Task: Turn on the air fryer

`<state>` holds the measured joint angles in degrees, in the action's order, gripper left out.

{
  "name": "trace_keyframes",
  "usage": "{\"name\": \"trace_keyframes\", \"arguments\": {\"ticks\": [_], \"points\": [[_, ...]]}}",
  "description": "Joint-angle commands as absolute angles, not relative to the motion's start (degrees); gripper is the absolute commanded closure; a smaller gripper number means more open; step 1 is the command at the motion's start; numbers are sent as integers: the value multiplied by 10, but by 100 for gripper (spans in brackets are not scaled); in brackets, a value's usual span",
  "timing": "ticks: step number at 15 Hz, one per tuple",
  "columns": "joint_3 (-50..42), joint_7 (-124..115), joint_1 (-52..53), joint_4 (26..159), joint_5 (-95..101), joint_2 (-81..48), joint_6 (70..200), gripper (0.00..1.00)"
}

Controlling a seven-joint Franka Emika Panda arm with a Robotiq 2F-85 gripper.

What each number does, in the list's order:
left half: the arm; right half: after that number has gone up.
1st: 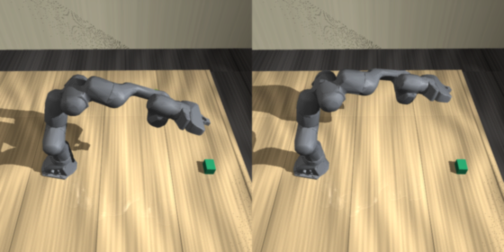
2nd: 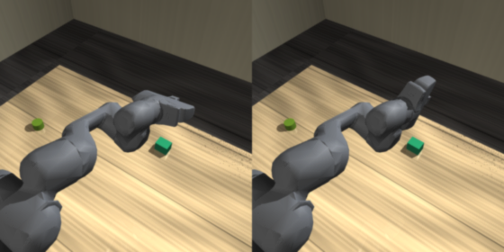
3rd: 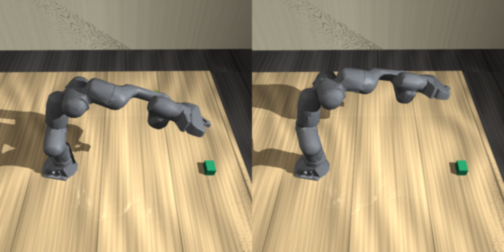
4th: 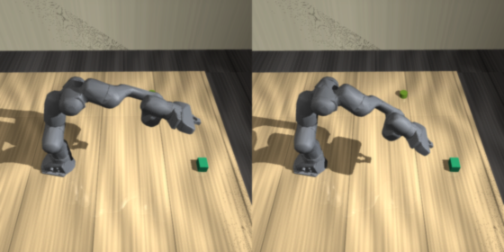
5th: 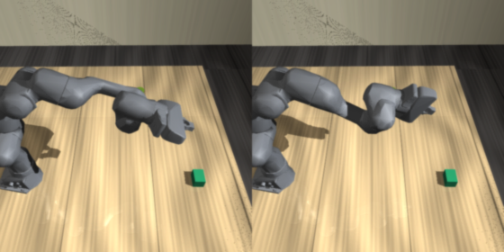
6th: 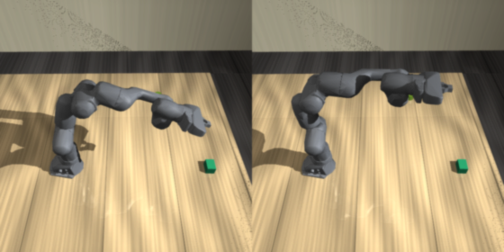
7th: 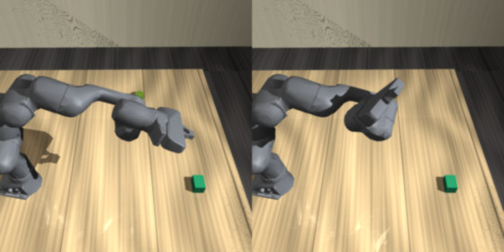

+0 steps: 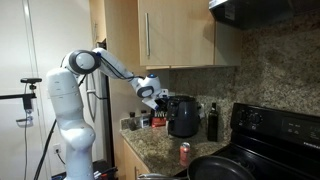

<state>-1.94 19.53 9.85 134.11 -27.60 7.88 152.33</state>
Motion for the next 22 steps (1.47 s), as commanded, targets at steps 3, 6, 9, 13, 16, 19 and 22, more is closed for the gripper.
{"name": "trace_keyframes", "arguments": {"ticks": [3,6,9,13,16,19,22], "points": [[-13,206,94,1338,-284,81,1502,0],[-2,166,90,1339,-245,101,1470,0],[2,165,91,1332,-230,99,1459,0],[5,157,94,1336,-229,100,1478,0],[6,154,95,1336,-228,102,1478,0],[-7,192,95,1309,-253,63,1488,0],[-8,207,91,1296,-260,48,1497,0]]}}
